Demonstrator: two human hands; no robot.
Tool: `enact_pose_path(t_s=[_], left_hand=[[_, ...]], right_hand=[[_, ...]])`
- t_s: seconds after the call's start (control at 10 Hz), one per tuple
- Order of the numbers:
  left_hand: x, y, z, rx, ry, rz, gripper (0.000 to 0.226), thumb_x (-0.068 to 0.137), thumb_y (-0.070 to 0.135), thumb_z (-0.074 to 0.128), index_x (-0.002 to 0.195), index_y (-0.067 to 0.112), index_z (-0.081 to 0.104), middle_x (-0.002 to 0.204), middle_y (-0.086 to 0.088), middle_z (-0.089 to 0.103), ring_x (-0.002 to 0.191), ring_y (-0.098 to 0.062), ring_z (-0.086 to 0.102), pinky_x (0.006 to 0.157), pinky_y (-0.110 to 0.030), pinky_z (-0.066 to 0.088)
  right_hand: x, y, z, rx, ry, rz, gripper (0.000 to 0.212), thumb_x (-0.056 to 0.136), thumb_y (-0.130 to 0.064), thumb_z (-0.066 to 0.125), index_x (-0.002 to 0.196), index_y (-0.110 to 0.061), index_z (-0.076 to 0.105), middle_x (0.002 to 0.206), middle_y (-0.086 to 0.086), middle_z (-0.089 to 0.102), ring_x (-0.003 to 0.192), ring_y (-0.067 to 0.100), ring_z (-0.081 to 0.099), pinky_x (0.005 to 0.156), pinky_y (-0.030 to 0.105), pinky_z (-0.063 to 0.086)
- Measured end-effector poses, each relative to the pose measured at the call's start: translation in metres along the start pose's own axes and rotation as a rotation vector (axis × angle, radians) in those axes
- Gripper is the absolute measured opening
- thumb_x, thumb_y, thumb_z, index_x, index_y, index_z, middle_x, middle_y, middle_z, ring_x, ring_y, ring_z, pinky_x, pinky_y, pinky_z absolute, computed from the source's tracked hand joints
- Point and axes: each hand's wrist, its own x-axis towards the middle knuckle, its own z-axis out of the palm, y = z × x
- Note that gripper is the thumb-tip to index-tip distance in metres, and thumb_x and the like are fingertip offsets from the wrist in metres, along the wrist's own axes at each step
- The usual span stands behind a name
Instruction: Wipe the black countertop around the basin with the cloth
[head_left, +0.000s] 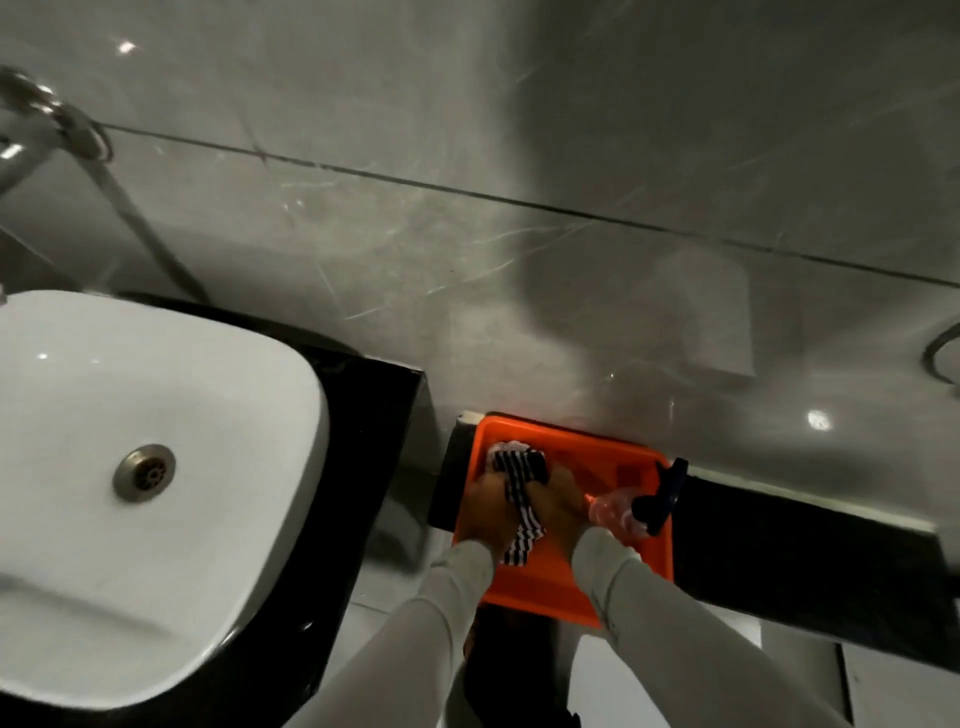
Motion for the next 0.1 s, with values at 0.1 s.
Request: enact_pose_path(t_s=[0.1], left_hand=[[-0.0214, 0.0023, -0.0203, 0.02, 0.008, -0.013, 0.031, 0.1, 0.015, 0.048, 0.126, 0.007, 0.063, 0.123, -0.024, 0.068, 0.116, -0.042, 0.064, 0.103, -0.048, 0.051]], right_hand=[[-0.021, -0.0192, 0.0004, -0.197, 0.068, 0.016, 0.037, 0.095, 0.002, 0.058, 0.132, -0.003, 0.061, 0.134, 0.023, 0.067, 0.129, 0.041, 0.062, 0.111, 0.048, 0.05]])
